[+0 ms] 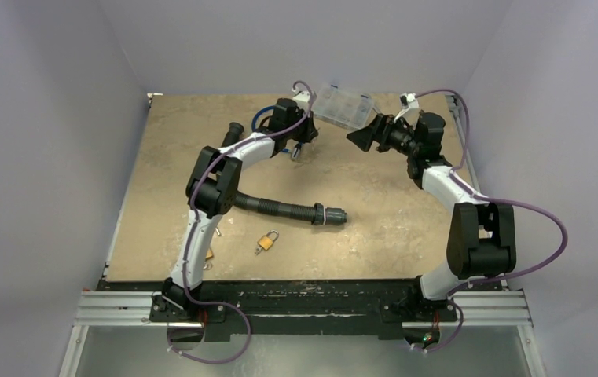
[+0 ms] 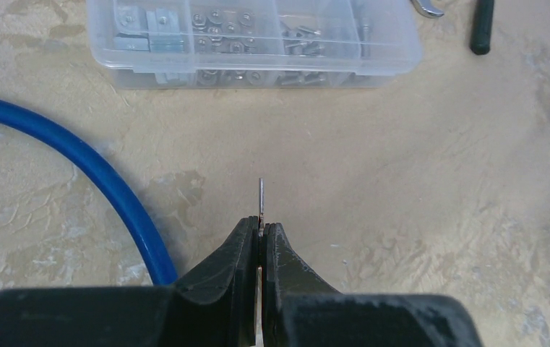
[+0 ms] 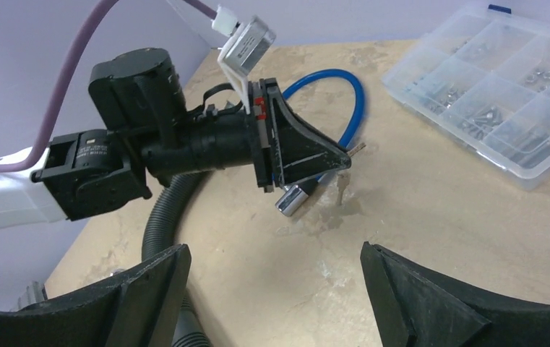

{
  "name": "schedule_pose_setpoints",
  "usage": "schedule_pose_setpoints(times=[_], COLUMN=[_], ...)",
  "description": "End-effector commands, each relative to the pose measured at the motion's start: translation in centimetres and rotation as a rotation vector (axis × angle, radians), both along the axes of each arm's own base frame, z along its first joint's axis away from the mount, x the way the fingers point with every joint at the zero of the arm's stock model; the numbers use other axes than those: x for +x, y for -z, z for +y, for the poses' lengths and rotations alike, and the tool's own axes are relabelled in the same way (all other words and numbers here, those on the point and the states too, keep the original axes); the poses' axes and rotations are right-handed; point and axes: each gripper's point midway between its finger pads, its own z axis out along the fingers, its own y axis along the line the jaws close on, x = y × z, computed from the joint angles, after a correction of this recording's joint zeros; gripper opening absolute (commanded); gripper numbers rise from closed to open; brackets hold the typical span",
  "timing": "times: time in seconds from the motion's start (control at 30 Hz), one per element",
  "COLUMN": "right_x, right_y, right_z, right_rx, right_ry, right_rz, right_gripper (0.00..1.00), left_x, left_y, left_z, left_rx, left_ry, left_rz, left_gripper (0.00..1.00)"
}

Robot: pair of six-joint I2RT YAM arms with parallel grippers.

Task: Lock with the key
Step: Place the key at the center of the board, then move the distractor to the center of the board.

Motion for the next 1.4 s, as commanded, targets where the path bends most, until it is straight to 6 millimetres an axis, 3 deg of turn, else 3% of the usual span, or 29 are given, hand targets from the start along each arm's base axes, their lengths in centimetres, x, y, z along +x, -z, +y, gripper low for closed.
schedule_pose_setpoints(times=[0.0,0.1,0.23,0.5,0.67,0.73,0.8,0.83,0.97,1.17,1.23,1.37], right_x=[-0.8,-0.7,-0.5,-0.7,-1.5,-2.0,-2.8,-3.2,-4.4,-7.4,-7.9,-8.0], right_y=[-1.4,-1.6,-1.8,-3.0,-4.0,-4.2,-4.1,-4.0,-2.5,0.2,0.9,1.5], right_z=[0.2,0.2,0.2,0.2,0.1,0.1,0.2,0.2,-0.9,-3.1,-4.2,-8.6], right_rx=[-0.016,-0.015,-0.013,-0.028,-0.061,-0.082,-0.110,-0.132,-0.317,-0.541,-0.582,-0.583], right_ry=[-0.031,-0.030,-0.033,-0.036,-0.048,-0.059,-0.092,-0.111,-0.146,-0.181,-0.151,-0.005], right_rz=[-0.074,-0.077,-0.081,-0.111,-0.144,-0.154,-0.158,-0.160,-0.180,-0.147,-0.107,-0.021], right_gripper=[0.98,0.98,0.99,0.99,0.99,0.99,0.99,0.99,0.99,0.99,0.99,0.99], left_x=[1.7,1.4,1.1,0.3,-1.9,-3.4,-5.7,-7.0,-11.2,-16.8,-18.8,-23.0], left_y=[-1.4,-0.4,-1.1,-7.3,-10.7,-11.9,-13.2,-13.3,-13.8,-14.8,-14.5,-12.6], left_z=[-0.3,-0.5,-0.6,-0.8,0.2,0.9,1.5,1.8,3.9,6.9,6.5,2.4], left_rx=[0.020,0.043,0.042,0.000,0.031,0.055,0.093,0.111,0.196,0.303,0.346,0.439], left_ry=[-0.017,-0.012,-0.012,0.023,0.049,0.079,0.154,0.197,0.287,0.364,0.376,0.488], left_rz=[-0.058,-0.049,-0.053,-0.099,-0.092,-0.102,-0.121,-0.117,-0.101,-0.115,-0.116,-0.137], left_gripper=[0.00,0.00,0.11,0.37,0.52,0.64,0.87,0.92,0.99,1.00,1.00,1.00])
